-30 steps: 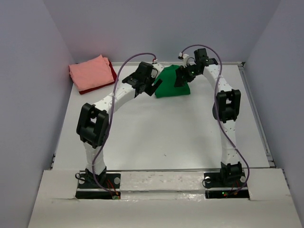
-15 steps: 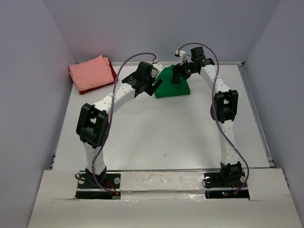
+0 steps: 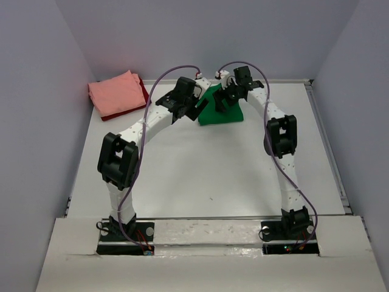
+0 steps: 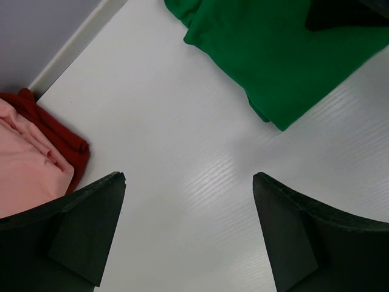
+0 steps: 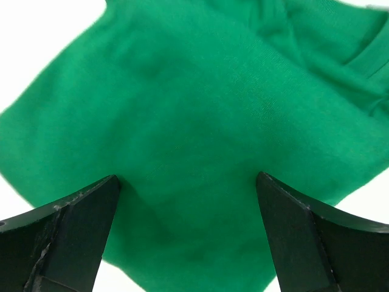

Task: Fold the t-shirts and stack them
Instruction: Put the neatly folded tshirt into the corner of the board with the left arm

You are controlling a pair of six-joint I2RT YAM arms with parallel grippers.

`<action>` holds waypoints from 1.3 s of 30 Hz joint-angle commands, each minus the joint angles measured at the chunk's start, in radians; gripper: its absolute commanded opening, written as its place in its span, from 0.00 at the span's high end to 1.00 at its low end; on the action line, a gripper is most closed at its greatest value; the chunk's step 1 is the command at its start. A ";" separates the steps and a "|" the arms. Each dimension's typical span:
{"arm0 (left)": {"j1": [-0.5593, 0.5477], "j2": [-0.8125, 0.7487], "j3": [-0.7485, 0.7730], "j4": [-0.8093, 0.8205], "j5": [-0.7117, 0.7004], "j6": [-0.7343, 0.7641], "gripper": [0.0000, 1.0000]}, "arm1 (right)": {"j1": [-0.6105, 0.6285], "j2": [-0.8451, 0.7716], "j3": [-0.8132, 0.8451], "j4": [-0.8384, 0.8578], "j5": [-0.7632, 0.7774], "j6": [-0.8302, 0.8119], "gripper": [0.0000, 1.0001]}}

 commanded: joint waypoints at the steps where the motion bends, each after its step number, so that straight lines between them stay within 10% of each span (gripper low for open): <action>1: 0.003 -0.030 0.049 0.007 -0.008 0.004 0.01 | 0.003 0.007 -0.028 -0.024 0.038 -0.036 0.00; 39: -0.031 -0.052 0.115 -0.013 -0.047 0.034 0.01 | 0.003 -0.333 -0.554 -0.188 -0.039 -0.118 0.00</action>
